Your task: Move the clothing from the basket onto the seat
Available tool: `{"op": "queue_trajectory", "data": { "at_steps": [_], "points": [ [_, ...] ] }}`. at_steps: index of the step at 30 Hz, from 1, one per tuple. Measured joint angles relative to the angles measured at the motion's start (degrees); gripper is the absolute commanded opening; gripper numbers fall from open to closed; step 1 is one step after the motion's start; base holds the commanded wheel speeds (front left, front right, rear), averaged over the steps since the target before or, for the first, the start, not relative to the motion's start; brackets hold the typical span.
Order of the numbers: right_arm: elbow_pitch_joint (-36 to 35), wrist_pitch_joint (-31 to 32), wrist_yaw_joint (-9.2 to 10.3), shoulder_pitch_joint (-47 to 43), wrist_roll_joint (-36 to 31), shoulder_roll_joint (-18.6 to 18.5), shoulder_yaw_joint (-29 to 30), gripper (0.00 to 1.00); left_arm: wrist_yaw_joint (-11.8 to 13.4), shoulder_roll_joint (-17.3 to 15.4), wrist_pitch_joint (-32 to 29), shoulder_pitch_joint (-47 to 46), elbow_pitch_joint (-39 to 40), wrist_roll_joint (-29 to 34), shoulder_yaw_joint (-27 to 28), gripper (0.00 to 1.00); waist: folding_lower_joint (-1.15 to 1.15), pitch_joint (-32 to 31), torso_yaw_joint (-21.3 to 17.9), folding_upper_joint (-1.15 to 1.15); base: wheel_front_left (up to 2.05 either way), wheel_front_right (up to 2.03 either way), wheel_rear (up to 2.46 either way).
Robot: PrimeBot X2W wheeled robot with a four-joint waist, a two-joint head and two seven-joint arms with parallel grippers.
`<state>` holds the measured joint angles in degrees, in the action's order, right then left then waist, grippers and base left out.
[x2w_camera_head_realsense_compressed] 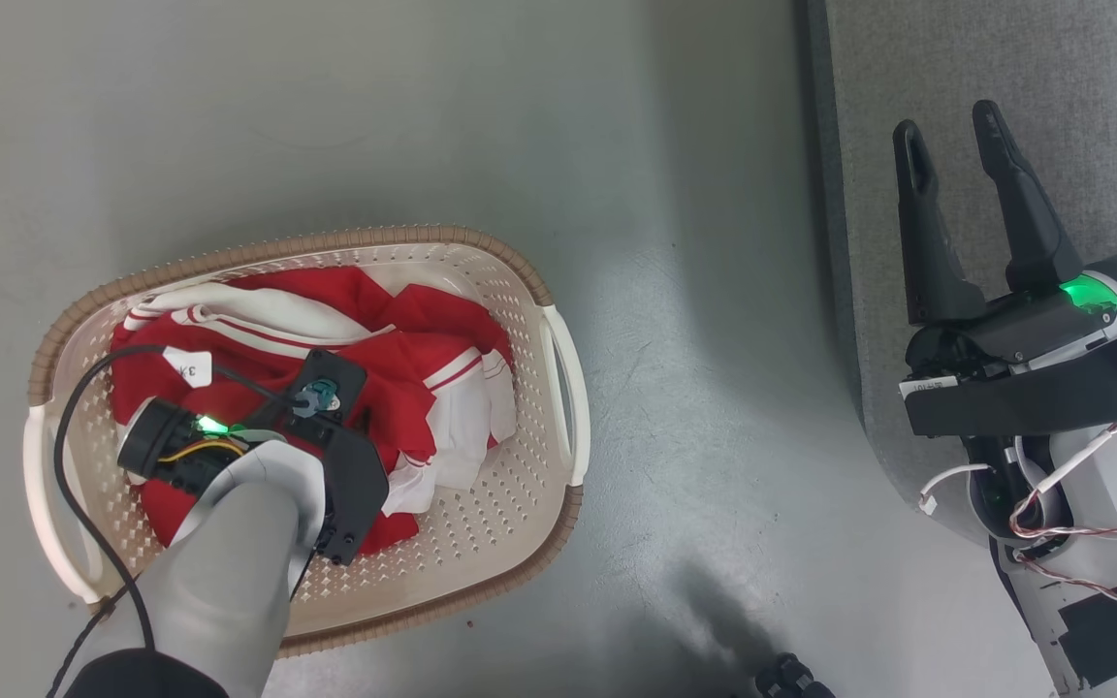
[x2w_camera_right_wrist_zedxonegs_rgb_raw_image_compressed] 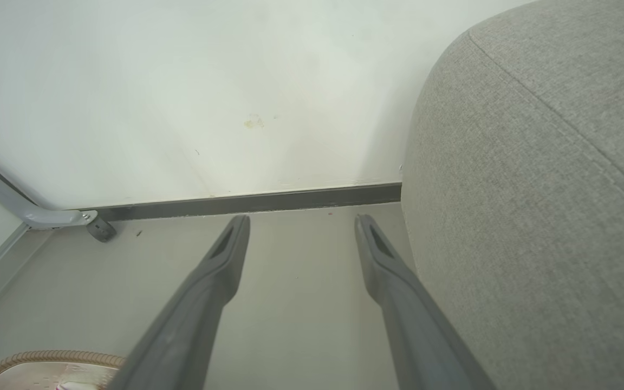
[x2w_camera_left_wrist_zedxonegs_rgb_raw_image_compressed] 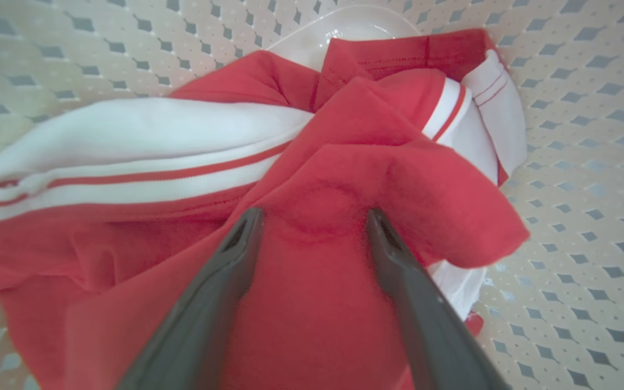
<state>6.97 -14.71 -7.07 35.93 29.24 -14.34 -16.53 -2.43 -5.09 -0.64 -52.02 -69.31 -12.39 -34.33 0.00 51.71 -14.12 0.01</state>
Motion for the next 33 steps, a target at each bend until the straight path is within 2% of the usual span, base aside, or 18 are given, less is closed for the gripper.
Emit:
{"op": "queue_trajectory", "data": {
  "at_steps": [1,2,3,4,5,17,33],
  "points": [
    [0.03,0.0,0.0,0.05,0.0,0.01,-0.05,1.0,-0.04,0.03,-0.01,-0.25,-0.26,0.0,-0.01,1.0,0.0,0.01,0.0,0.0,0.0,0.0,0.0],
    [0.12,0.0,0.0,0.12,0.0,0.02,-0.1,1.0,-0.08,0.05,-0.04,-0.49,-0.47,0.01,-0.1,0.83,-0.01,0.0,0.0,0.0,0.0,0.0,0.0],
    [0.26,0.0,0.0,0.21,0.0,0.07,-0.14,1.0,-0.08,0.09,-0.24,-0.63,-0.68,0.04,-0.26,0.44,-0.01,-0.01,0.01,0.0,0.0,0.0,0.0],
    [0.33,0.0,0.0,0.29,0.0,0.14,-0.15,1.0,-0.09,0.12,-0.24,-0.64,-0.83,0.04,-0.32,0.11,0.0,-0.05,0.02,0.0,0.0,0.0,0.0],
    [0.4,0.0,0.0,0.36,0.0,0.25,-0.18,1.0,-0.09,0.18,-0.23,-0.64,-0.91,0.03,-0.29,0.0,0.0,-0.1,0.03,0.0,0.0,0.0,0.0],
    [2.77,0.0,0.0,0.85,0.07,0.52,-0.37,1.0,-1.18,1.23,3.82,-0.48,-0.93,-0.9,0.29,0.0,0.0,-2.99,0.91,-0.01,0.0,0.0,0.0],
    [6.39,0.0,0.0,-0.49,1.07,-0.14,-0.59,1.0,-3.46,2.26,11.95,4.63,-0.77,-5.69,2.91,0.0,-0.01,-11.69,3.05,-0.01,0.0,0.0,0.0]
  ]
}}
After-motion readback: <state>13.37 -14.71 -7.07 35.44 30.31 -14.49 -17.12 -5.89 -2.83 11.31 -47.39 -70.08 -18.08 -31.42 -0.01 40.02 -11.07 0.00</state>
